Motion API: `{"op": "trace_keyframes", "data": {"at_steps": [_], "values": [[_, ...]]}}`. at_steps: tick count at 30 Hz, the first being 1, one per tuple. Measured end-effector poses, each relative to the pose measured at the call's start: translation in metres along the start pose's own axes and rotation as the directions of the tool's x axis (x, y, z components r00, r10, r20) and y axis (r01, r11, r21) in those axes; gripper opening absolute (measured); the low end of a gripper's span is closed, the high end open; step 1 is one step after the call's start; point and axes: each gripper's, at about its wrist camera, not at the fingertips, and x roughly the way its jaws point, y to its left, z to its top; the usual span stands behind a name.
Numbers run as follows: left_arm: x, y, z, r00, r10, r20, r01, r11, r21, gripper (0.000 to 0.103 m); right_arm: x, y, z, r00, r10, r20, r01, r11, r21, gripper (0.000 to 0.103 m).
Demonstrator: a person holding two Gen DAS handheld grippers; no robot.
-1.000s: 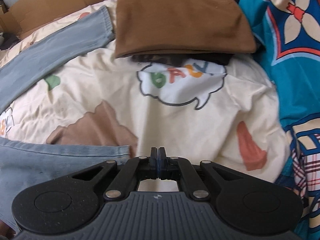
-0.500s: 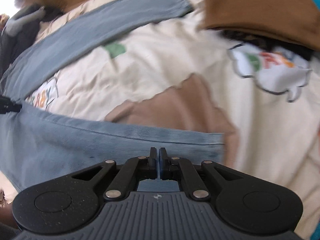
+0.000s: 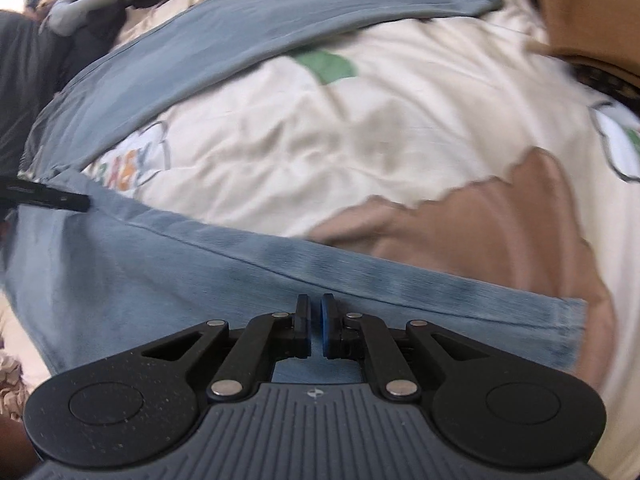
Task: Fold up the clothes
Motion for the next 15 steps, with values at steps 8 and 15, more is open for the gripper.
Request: {"op": "trace_keyframes", "data": {"at_steps": [8,15], "values": [[0.028,-0.048,-0.009,0.981,-0.150,-0.126,0.165,0.979,0.123,0.029,0.019,0.031,0.012,0.996,0.081,-0.031,-0.083,0.994,-0.074,0.017],[0.052,-0.068,-0.005,0.984,-0.143,-0.104,0.159,0.973,0.165,0.025,0.034,0.046,0.025,0.998,0.066,-0.007,-0.067,0.990,-0.126,0.021]]}}
